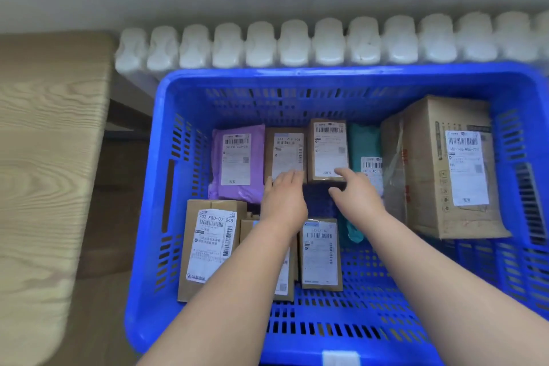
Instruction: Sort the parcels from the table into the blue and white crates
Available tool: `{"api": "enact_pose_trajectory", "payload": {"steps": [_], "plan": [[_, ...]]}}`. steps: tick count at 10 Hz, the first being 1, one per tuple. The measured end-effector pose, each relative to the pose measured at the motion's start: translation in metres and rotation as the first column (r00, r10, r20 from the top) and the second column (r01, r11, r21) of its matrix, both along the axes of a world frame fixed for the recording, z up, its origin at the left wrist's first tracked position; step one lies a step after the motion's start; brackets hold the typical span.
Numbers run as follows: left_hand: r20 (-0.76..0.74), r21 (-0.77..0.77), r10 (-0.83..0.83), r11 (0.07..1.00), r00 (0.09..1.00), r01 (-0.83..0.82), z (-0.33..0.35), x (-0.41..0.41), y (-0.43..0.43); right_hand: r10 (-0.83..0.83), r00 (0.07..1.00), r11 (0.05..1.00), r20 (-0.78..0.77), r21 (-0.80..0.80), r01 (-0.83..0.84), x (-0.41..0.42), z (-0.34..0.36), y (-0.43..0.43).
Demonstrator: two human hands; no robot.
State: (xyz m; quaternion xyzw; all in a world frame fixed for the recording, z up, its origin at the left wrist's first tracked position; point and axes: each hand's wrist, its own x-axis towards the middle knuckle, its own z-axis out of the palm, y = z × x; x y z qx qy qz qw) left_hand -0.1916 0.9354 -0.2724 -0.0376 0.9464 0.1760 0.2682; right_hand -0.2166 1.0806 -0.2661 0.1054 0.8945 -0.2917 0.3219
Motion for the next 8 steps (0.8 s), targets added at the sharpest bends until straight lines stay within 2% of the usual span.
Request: {"api": "enact_pose_trajectory", "payload": {"steps": [1,2,3,4,6,7,8], "plan": [[-0.083,-0.146,-0.084,0.987,0.993,0.071,0.016,0.017,-0.031,0.127,0.983,0.986,0.134,-0.124,-0.111,0.032,0.017,-0.014],[-0.109,-0.247,-0.067,0.968,0.992,0.038,0.028,0.027,-0.058,0.196,0.949,0.965,0.246,-0.218,-0.143,0.058,0.026,-0.030],[-0.005,-0.321,0.004,0.947,1.000,-0.006,0.036,0.043,-0.082,0.187,0.940,0.965,0.286,-0.230,-0.123,0.079,0.025,-0.048],[0.038,-0.280,0.045,0.960,0.998,-0.032,0.032,0.059,-0.099,0.182,0.946,0.973,0.268,-0.187,-0.134,0.091,0.021,-0.063],[-0.013,-0.254,0.104,0.962,0.994,-0.104,0.025,0.072,-0.101,0.222,0.936,0.969,0.272,-0.169,-0.181,0.098,0.013,-0.071],[-0.011,-0.248,0.125,0.961,0.992,-0.124,0.024,0.076,-0.101,0.219,0.936,0.965,0.276,-0.204,-0.165,0.101,0.018,-0.067],[-0.088,-0.275,0.089,0.955,0.992,-0.110,0.028,0.084,-0.093,0.143,0.948,0.980,0.284,-0.172,-0.096,0.101,0.018,-0.057]]}}
